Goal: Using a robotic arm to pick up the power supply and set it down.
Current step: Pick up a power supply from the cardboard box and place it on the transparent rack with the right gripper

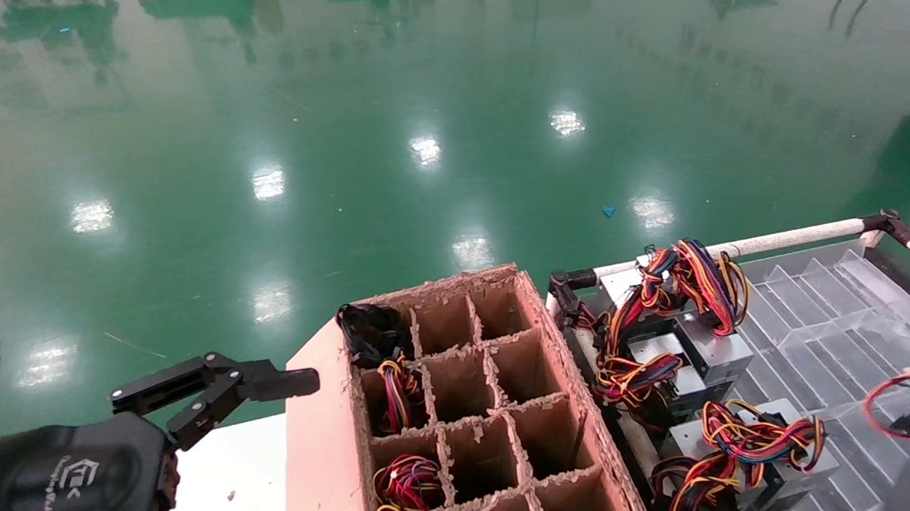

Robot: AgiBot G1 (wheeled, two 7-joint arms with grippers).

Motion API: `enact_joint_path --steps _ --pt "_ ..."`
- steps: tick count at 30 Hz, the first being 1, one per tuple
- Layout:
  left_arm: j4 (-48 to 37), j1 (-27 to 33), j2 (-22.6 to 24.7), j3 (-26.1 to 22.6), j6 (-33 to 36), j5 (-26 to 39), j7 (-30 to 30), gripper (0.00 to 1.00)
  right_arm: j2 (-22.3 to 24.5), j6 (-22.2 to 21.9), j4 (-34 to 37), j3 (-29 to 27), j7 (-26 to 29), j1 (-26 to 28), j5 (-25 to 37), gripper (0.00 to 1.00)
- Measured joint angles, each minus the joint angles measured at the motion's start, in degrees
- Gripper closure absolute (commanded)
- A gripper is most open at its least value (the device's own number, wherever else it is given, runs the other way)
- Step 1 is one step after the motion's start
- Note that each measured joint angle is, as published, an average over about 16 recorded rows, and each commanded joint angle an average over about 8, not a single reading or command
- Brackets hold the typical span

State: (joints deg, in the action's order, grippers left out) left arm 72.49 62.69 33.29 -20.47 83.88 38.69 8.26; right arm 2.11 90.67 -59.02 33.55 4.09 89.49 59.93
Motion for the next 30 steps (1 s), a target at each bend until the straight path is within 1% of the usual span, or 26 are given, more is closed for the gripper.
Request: enact_joint_path --steps 6,12,22,30 --pt "0.0 0.0 0.0 0.0 0.0 0.0 0.0 0.00 -1.0 0.0 -0.2 1.1 -0.4 -1.5 -1.4 1.00" --pt "0.0 0.0 0.0 0.0 0.0 0.0 0.0 0.00 -2.7 0.0 -0.5 1.8 -0.3 -2.2 -1.5 1.00" --pt "0.0 0.0 0.0 0.0 0.0 0.0 0.0 0.00 -5.4 0.2 -0.7 3.0 0.2 -1.8 0.3 1.00" --pt "0.0 0.0 0.0 0.0 0.0 0.0 0.0 0.00 -6.3 0.3 -0.1 4.6 0.3 -1.0 1.0 1.00"
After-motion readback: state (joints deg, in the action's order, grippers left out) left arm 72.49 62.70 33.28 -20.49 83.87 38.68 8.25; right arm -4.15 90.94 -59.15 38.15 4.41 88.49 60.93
